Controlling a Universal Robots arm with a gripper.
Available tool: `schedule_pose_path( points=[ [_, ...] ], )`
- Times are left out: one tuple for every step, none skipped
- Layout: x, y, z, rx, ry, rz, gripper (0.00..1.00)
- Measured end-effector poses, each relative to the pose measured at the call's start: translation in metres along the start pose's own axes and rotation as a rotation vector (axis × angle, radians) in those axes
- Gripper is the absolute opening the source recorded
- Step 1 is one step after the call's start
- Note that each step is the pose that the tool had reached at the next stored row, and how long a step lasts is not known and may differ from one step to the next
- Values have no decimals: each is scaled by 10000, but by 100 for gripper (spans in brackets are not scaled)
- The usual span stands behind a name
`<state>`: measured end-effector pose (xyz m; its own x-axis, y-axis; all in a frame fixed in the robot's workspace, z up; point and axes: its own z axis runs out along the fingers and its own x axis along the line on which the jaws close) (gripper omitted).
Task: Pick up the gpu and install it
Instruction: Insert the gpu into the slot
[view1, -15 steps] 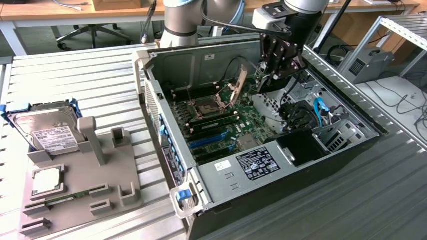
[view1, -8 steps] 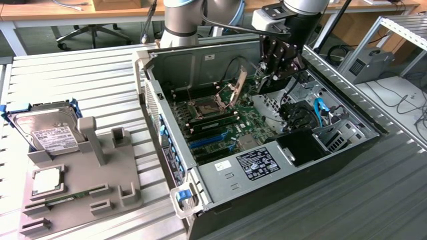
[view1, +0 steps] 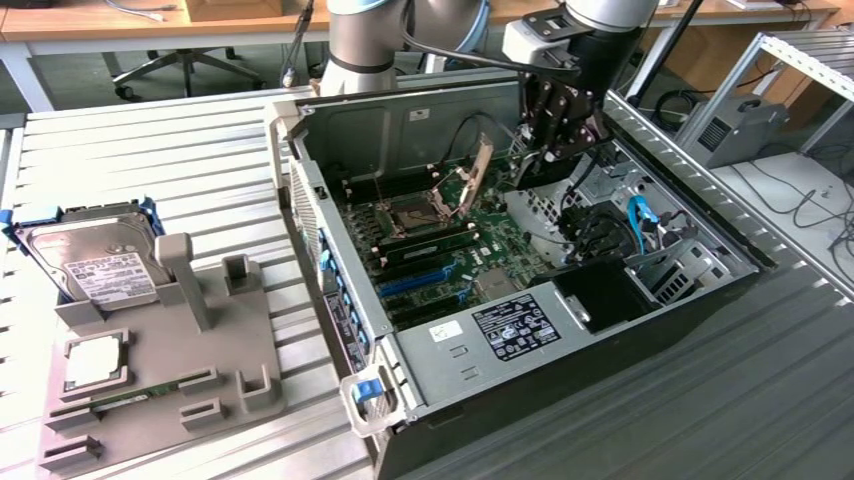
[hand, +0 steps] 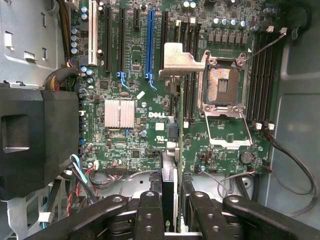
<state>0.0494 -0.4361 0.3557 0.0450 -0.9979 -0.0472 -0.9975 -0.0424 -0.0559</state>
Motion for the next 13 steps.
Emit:
schedule_pose_path(
  points=[
    [0, 0, 2, 0, -1, 0, 26],
    [0, 1, 3, 0, 0, 0, 26],
    [0, 1, 4, 0, 0, 0, 26],
    [0, 2, 6, 0, 0, 0, 26],
    [0, 3, 8, 0, 0, 0, 26],
    [0, 3, 9, 0, -1, 0, 26],
    [1, 6, 19, 0, -1, 0, 26],
    [1, 8, 25, 0, -1, 0, 26],
    [2, 14, 40, 0, 0, 0, 26],
    [4, 21, 58, 0, -1, 0, 26],
    [5, 27, 73, 0, -1, 0, 26],
    [6, 33, 87, 0, 0, 0, 26],
    [8, 40, 104, 0, -2, 0, 26]
  ],
)
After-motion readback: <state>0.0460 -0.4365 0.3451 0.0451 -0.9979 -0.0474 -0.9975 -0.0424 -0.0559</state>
